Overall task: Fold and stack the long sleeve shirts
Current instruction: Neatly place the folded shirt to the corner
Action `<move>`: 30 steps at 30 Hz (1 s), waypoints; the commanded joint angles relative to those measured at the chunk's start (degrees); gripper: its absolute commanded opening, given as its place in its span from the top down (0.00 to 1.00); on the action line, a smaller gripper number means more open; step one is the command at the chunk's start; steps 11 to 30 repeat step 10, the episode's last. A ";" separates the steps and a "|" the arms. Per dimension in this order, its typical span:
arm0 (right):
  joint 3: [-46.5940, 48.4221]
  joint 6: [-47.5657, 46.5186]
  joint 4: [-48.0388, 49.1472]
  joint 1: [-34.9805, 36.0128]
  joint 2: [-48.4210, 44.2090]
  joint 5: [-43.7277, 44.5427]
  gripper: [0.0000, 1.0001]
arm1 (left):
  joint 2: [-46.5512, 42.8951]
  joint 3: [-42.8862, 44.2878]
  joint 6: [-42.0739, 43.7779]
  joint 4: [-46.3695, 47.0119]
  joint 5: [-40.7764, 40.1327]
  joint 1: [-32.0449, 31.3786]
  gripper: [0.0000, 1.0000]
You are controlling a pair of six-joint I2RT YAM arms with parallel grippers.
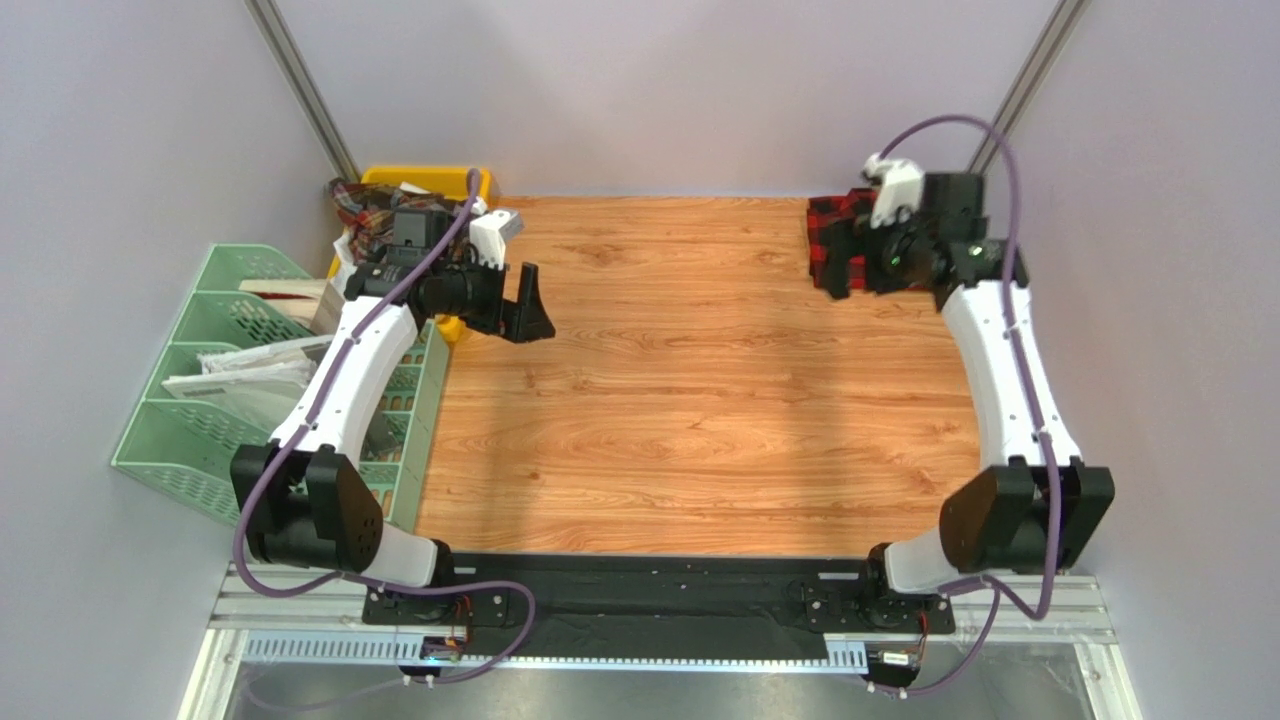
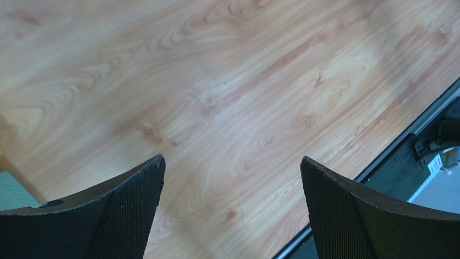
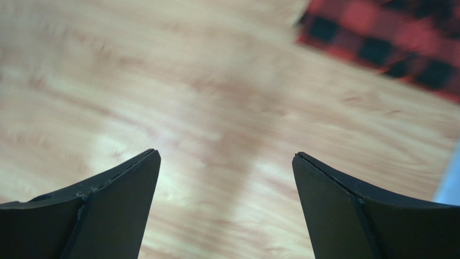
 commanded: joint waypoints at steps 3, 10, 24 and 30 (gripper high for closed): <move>-21.74 3.73 4.42 13.52 -11.02 1.59 0.00 | -3.36 -8.25 0.99 -0.64 -1.18 -1.20 0.01; -34.33 2.14 5.75 15.11 -20.70 1.06 0.00 | -9.00 -12.39 3.45 -0.37 -6.20 -6.12 0.01; -34.33 2.14 5.75 15.11 -20.70 1.06 0.00 | -9.00 -12.39 3.45 -0.37 -6.20 -6.12 0.01; -34.33 2.14 5.75 15.11 -20.70 1.06 0.00 | -9.00 -12.39 3.45 -0.37 -6.20 -6.12 0.01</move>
